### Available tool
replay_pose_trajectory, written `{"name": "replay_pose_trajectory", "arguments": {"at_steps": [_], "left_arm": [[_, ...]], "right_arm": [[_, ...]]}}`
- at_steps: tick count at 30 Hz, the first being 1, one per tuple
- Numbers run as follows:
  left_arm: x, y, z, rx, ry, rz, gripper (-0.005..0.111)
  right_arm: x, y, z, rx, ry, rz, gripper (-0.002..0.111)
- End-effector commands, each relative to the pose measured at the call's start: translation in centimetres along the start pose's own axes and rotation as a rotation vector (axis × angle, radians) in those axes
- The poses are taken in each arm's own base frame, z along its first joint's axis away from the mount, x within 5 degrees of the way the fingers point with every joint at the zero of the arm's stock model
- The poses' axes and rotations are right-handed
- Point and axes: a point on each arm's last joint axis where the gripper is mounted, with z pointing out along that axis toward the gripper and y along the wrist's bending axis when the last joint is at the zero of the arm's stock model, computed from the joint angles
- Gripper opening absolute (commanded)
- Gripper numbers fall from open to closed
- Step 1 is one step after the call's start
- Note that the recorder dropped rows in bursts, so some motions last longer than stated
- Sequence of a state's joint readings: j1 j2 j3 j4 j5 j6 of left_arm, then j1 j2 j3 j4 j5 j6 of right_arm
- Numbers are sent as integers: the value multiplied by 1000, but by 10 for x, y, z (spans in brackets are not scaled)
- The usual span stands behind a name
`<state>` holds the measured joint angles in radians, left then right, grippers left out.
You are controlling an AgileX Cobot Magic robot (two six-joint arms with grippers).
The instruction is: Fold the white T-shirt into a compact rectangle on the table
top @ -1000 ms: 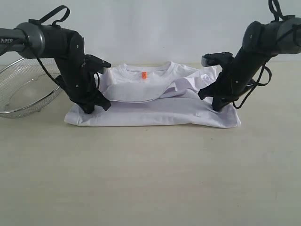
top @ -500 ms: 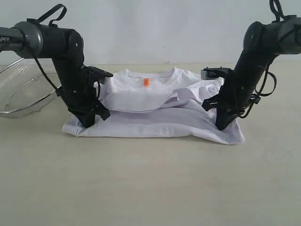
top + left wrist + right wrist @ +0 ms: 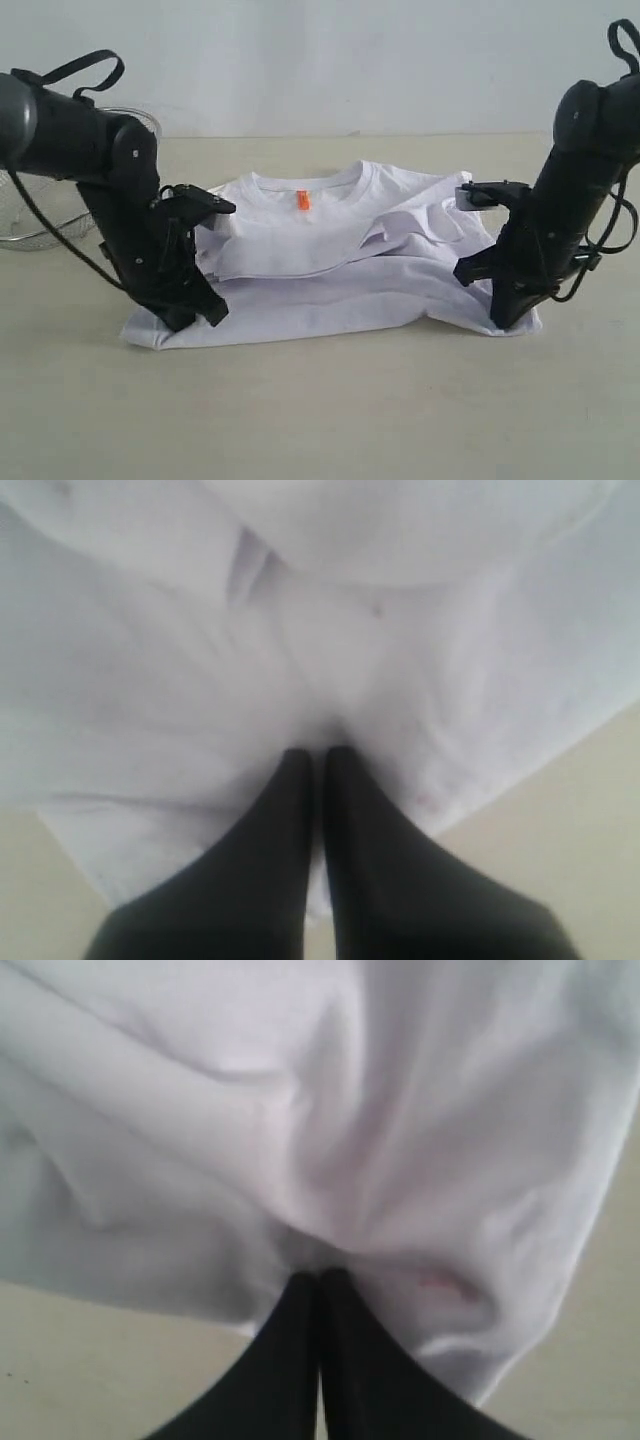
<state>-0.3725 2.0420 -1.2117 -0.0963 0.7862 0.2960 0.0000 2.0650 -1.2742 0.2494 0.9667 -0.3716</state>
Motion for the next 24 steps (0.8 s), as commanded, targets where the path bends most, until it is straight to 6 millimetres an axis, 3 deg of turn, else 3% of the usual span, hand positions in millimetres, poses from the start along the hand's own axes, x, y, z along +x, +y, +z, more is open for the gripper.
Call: {"name": "replay_pose_trajectory", "arguments": {"at_steps": [1,10,16,19,24], "left_arm": [[39,-14,12,44,124,-57,5],[81,-24,-3,40,114,-86,5],[70,-22,-33,-12,-144,-94,5],[60,-20,-46,-31,-220,-89,5],[53,-18,-48,-42,-268,-101,5]], "right_arm": [[25,1,4,27,51,7,0],[46,17,-47,59,-67,1,0],[33,21,-76,107,-380,8,0],[19,16,-72,114,-423,11,0],[-5,12,-54,59,-379,-13,0]]}}
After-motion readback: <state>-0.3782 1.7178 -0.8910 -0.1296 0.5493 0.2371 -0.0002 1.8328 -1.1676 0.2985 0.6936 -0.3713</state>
